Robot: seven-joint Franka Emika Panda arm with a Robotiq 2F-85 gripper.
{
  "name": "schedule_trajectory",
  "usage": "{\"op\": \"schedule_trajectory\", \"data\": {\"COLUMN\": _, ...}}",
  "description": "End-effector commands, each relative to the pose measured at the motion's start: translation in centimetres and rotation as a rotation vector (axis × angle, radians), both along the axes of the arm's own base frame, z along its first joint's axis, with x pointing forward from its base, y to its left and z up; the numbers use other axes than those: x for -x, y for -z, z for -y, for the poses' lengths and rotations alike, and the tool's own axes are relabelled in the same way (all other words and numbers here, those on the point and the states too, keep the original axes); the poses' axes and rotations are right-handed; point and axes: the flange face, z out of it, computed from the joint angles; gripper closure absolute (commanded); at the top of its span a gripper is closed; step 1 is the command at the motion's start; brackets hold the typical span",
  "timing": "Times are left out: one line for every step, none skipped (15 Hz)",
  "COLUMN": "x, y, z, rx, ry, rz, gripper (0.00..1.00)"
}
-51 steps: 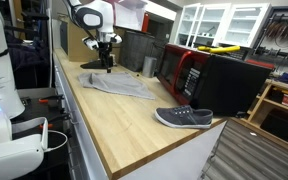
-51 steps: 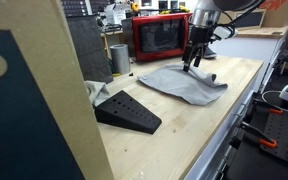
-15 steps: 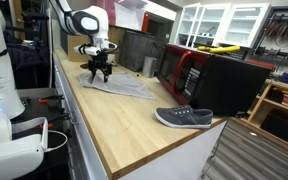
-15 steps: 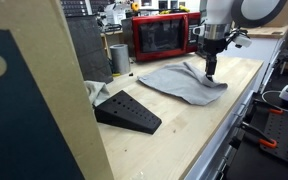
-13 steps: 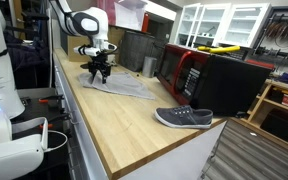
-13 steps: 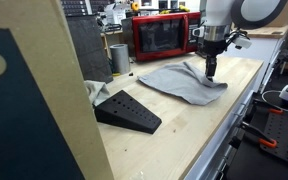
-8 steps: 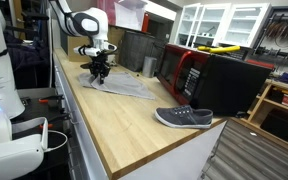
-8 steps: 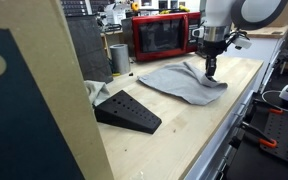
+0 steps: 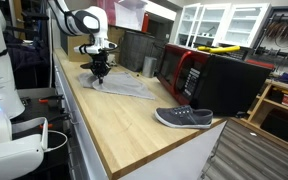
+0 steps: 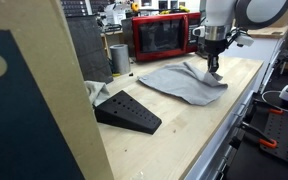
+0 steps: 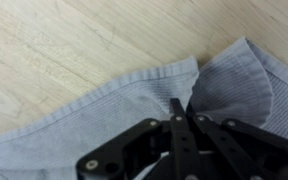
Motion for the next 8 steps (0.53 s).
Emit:
{"op": "schedule_trajectory", "data": {"x": 1.3, "y": -0.6, "z": 1.6, "rx": 0.099, "ry": -0.009, "rz": -0.092, "gripper": 0.99}}
{"op": "schedule_trajectory", "data": {"x": 1.8, "y": -0.6, "z": 2.2, "rx": 0.124, "ry": -0.009, "rz": -0.130, "gripper": 0.99}}
{"op": "schedule_trajectory", "data": {"x": 2.4, "y": -0.6, "z": 2.9, "rx": 0.157, "ry": -0.007, "rz": -0.171, "gripper": 0.99}}
{"op": "schedule_trajectory", "data": {"x": 2.9, "y": -0.6, "z": 3.6, "rx": 0.194, "ry": -0.002, "rz": -0.206, "gripper": 0.99}}
{"op": "schedule_trajectory", "data": {"x": 3.5, "y": -0.7, "z": 4.3, "rx": 0.228, "ry": 0.002, "rz": -0.238, "gripper": 0.99}}
{"op": "schedule_trajectory", "data": {"x": 3.9, "y": -0.8, "z": 5.0, "rx": 0.267, "ry": 0.006, "rz": -0.267, "gripper": 0.99}}
{"op": "schedule_trajectory", "data": {"x": 4.2, "y": -0.9, "z": 5.6, "rx": 0.302, "ry": 0.008, "rz": -0.294, "gripper": 0.99}}
{"op": "schedule_trajectory", "data": {"x": 4.5, "y": -1.1, "z": 6.2, "rx": 0.336, "ry": 0.011, "rz": -0.315, "gripper": 0.99}}
